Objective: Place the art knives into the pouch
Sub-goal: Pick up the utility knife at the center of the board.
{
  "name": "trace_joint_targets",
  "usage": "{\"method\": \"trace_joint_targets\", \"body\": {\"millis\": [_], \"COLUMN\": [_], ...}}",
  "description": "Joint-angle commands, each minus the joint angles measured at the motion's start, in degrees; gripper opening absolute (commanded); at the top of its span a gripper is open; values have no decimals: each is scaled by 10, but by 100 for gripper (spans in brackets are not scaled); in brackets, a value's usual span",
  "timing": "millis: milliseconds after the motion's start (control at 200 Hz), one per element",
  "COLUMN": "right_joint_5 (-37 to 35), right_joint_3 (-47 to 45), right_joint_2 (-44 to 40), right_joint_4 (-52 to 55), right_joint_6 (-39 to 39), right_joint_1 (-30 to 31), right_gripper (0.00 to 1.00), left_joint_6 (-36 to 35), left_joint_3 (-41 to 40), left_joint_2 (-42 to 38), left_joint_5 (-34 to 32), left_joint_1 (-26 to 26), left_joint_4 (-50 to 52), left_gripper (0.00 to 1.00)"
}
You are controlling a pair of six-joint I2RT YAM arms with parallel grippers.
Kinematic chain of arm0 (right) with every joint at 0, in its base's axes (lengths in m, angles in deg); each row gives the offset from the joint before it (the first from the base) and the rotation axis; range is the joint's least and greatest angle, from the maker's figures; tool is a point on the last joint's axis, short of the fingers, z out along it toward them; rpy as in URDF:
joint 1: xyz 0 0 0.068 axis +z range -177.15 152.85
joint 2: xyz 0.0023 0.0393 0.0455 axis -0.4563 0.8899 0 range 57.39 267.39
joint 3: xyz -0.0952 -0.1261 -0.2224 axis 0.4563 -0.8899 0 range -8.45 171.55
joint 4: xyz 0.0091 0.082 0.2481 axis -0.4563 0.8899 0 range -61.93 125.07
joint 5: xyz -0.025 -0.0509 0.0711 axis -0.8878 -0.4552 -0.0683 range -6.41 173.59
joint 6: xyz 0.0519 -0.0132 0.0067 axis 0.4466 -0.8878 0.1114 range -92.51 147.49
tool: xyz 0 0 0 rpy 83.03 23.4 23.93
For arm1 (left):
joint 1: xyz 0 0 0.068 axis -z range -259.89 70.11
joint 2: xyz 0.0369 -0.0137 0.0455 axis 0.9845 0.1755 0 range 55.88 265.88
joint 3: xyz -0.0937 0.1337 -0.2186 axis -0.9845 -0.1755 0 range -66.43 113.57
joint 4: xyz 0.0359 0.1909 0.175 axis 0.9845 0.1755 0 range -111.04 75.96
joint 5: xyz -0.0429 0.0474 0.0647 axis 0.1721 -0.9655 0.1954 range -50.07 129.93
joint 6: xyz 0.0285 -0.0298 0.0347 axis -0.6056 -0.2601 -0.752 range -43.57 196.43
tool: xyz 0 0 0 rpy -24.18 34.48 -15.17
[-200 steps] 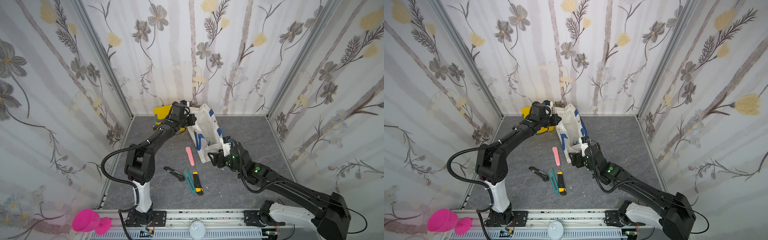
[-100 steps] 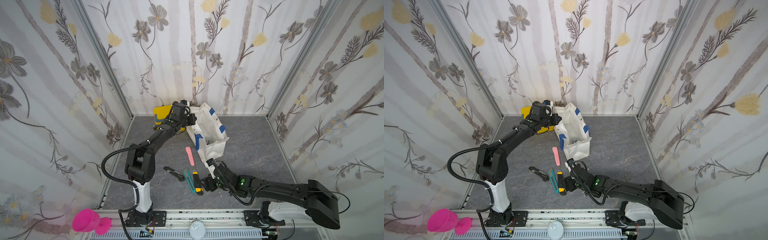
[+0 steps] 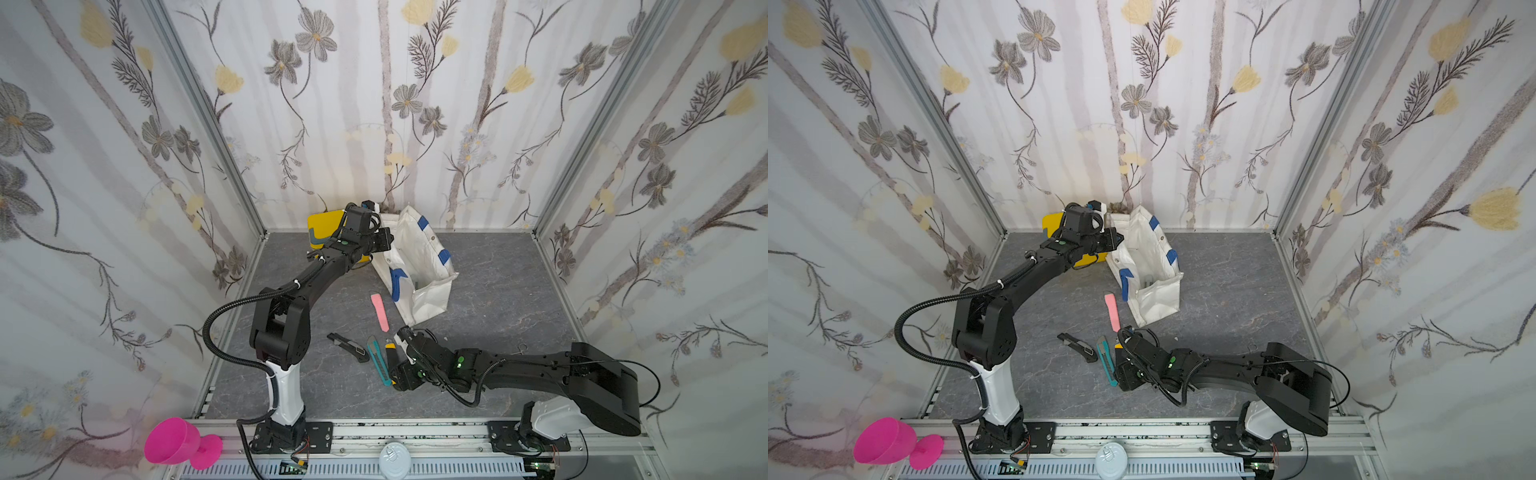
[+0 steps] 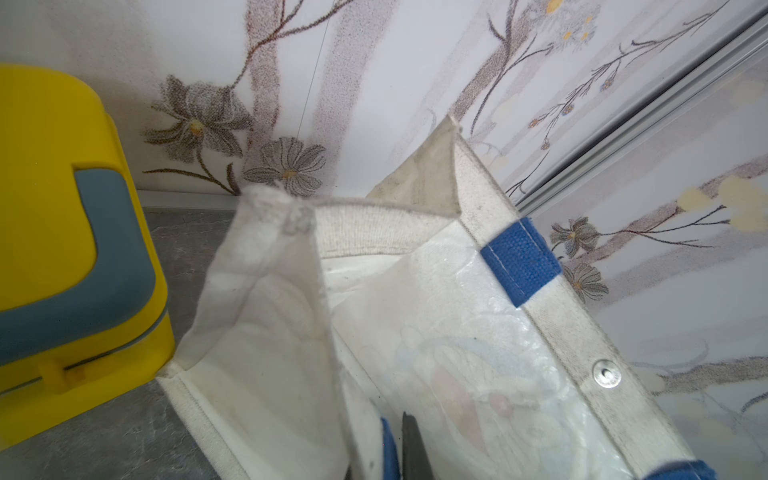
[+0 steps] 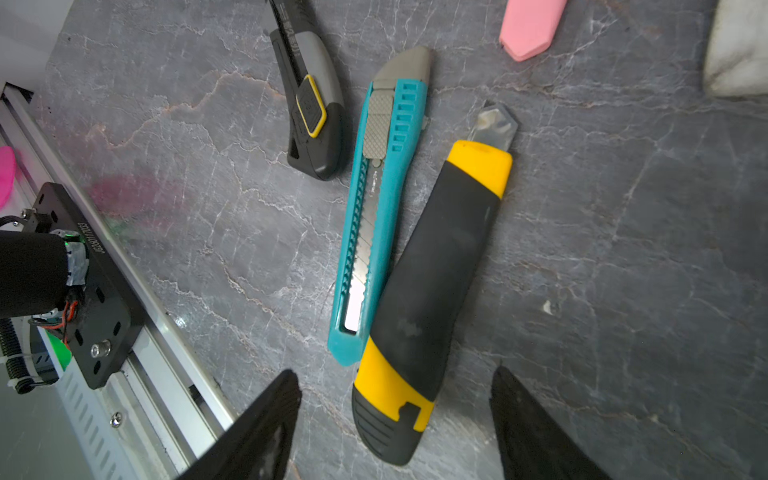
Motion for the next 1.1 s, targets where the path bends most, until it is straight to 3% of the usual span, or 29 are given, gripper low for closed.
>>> {"method": "trace_joint_targets", "body": {"millis": [0, 125, 210, 450, 669, 999, 1099], "right_joint_5": [5, -1, -4, -10, -17, -49, -57], "right_joint_3": [13, 19, 42, 56, 68, 89, 97], "right_joint_2": [15, 35, 44, 74, 99, 128, 138], "right_joint_4": [5, 22, 28, 48, 64, 101, 112], "right_joint_6": [19, 19, 21, 25, 32, 44, 46], "right_joint_1": [6, 7, 8, 8, 8, 8, 8], "right_gripper": [71, 68, 60, 56, 46, 46, 50], "left_joint_6": [2, -1, -3, -4, -5, -10, -10], "left_joint_3": [5, 1, -3, -4, -4, -7, -6], "left_joint_2": [-8, -11, -15, -16, -19, -23, -23], "left_joint_5": [7, 7, 5, 5, 5, 5, 5], "left_joint_1": [-1, 0, 0, 0, -1, -1, -2], "left_joint_4": [-15, -13, -14, -12, -10, -7, -7], "left_gripper": [0, 0, 0, 0, 0, 0, 0]}}
